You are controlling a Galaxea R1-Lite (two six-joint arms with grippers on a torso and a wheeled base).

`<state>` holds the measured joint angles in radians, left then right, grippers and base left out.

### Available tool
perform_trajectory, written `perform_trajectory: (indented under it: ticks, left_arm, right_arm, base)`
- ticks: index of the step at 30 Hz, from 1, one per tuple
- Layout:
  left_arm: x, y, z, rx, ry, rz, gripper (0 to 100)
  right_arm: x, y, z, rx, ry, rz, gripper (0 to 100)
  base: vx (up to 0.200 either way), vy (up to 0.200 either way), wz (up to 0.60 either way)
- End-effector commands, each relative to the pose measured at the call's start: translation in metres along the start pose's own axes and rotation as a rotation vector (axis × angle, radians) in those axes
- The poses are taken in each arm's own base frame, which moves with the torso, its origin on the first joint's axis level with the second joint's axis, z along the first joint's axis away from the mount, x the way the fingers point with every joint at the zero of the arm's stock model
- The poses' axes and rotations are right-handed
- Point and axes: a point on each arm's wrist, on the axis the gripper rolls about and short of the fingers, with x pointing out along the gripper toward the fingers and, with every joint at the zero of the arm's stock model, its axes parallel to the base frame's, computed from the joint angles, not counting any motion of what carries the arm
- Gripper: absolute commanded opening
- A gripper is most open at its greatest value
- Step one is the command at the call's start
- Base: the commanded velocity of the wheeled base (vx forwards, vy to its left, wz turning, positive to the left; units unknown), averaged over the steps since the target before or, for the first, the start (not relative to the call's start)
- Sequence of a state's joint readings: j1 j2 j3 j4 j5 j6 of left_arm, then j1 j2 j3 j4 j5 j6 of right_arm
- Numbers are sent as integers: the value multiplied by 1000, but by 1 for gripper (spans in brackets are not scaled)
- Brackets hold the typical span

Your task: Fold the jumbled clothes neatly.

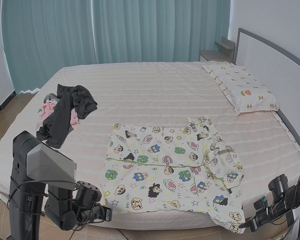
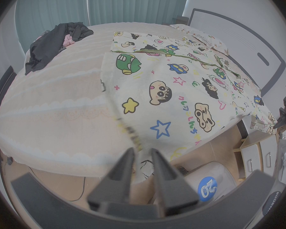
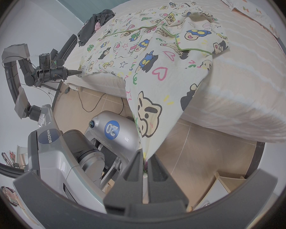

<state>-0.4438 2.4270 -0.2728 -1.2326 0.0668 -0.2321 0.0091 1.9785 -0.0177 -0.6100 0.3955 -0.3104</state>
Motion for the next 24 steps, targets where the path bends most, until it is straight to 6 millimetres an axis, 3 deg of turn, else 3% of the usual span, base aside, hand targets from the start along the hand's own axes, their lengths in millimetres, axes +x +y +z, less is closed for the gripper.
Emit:
perform_trajectory:
  ticks: [1,6,14,24]
  left_arm:
    - [1,1,0,-4,3,4,0]
    - [-3,2,-4,-8,17,9,0]
    - [-24,10,-7,-27,27,20,0]
    - [-26,11,12,-101,-72,1,0]
  right_arm:
    - [-1,2,-5,7,15,5,0]
    - [-4,3,-5,2,5,4,0]
    - [-6,6,-9,6,37,12,0]
    - [-12,8,-4,-23,-41,53,0]
  base:
    - [0,0,0]
    - [0,0,0]
    - [0,0,0]
    - [0,0,0]
